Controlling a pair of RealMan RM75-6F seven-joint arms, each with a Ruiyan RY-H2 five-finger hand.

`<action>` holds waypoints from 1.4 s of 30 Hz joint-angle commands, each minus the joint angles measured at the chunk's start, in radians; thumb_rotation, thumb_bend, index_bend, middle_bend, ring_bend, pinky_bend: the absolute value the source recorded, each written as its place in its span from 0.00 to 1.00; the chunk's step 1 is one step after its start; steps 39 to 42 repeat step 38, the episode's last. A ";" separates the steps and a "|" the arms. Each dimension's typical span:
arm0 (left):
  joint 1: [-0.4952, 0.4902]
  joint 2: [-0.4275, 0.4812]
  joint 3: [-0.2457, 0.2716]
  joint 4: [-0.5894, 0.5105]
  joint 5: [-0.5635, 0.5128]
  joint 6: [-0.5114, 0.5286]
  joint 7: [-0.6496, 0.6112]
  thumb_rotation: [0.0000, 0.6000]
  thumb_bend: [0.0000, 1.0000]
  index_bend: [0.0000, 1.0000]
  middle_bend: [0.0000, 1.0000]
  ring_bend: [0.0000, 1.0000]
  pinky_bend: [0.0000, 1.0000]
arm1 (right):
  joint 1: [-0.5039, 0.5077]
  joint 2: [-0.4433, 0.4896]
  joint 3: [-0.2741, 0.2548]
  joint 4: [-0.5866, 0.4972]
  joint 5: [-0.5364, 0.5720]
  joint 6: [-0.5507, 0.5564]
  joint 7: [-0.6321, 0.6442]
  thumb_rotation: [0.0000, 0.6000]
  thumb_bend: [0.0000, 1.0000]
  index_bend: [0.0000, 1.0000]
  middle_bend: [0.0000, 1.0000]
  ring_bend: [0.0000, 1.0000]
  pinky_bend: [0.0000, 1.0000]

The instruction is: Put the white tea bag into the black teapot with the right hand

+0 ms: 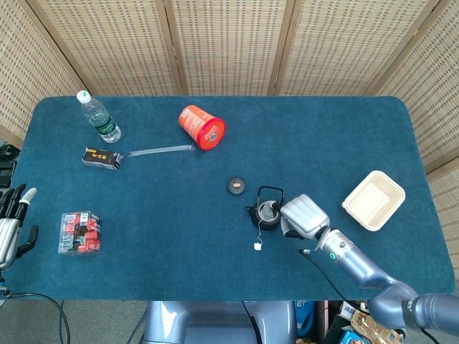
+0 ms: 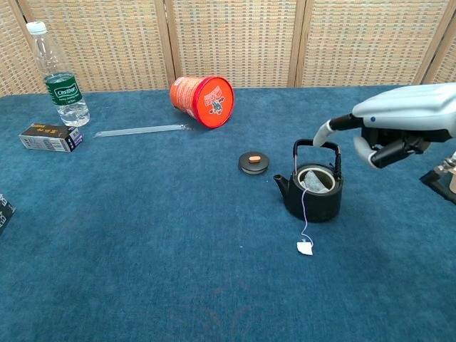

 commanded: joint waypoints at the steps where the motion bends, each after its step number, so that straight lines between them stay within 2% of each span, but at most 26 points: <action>1: 0.001 -0.001 0.000 0.000 0.001 0.001 -0.001 1.00 0.51 0.00 0.00 0.00 0.00 | -0.046 0.007 0.010 -0.015 -0.037 0.076 0.031 0.33 1.00 0.19 0.85 0.94 0.98; 6: 0.005 -0.007 0.001 -0.002 0.005 0.010 -0.009 1.00 0.51 0.00 0.00 0.00 0.00 | -0.126 -0.001 0.013 -0.009 -0.084 0.207 0.079 0.30 0.95 0.18 0.73 0.81 0.94; 9: 0.008 -0.008 0.000 -0.003 0.006 0.019 -0.009 1.00 0.51 0.00 0.00 0.00 0.00 | -0.170 -0.011 0.020 -0.003 -0.100 0.288 0.100 0.42 0.87 0.18 0.67 0.74 0.87; 11: 0.012 -0.012 -0.001 -0.006 0.011 0.030 -0.014 1.00 0.51 0.00 0.00 0.00 0.00 | -0.211 -0.026 0.024 0.003 -0.115 0.361 0.112 0.55 0.82 0.18 0.62 0.69 0.80; 13: 0.017 -0.017 0.000 -0.006 0.017 0.042 -0.019 1.00 0.51 0.00 0.00 0.00 0.00 | -0.255 -0.041 0.025 0.008 -0.123 0.433 0.111 0.60 0.79 0.18 0.58 0.63 0.75; 19: 0.032 -0.028 0.016 -0.009 0.038 0.061 -0.025 1.00 0.51 0.00 0.00 0.00 0.00 | -0.341 -0.057 0.012 0.003 -0.123 0.538 0.090 0.59 0.77 0.16 0.38 0.37 0.53; 22: 0.041 -0.029 0.028 -0.014 0.053 0.072 -0.027 1.00 0.51 0.00 0.00 0.00 0.00 | -0.387 -0.061 0.001 0.005 -0.119 0.586 0.071 0.59 0.77 0.15 0.32 0.30 0.48; 28: 0.064 -0.031 0.056 -0.031 0.095 0.102 -0.024 1.00 0.51 0.00 0.00 0.00 0.00 | -0.474 -0.084 -0.024 0.009 -0.105 0.666 0.007 0.63 0.76 0.15 0.30 0.27 0.45; 32: 0.074 -0.031 0.066 -0.038 0.113 0.114 -0.023 1.00 0.51 0.00 0.00 0.00 0.00 | -0.518 -0.096 -0.030 0.014 -0.108 0.694 -0.009 0.77 0.76 0.15 0.29 0.27 0.44; 35: 0.081 -0.033 0.073 -0.041 0.121 0.119 -0.025 1.00 0.51 0.00 0.00 0.00 0.00 | -0.545 -0.101 -0.029 0.022 -0.107 0.713 -0.009 0.83 0.76 0.15 0.29 0.27 0.43; 42: 0.084 -0.034 0.077 -0.042 0.126 0.120 -0.025 1.00 0.51 0.00 0.00 0.00 0.00 | -0.560 -0.103 -0.025 0.024 -0.108 0.717 -0.001 0.84 0.76 0.15 0.28 0.26 0.43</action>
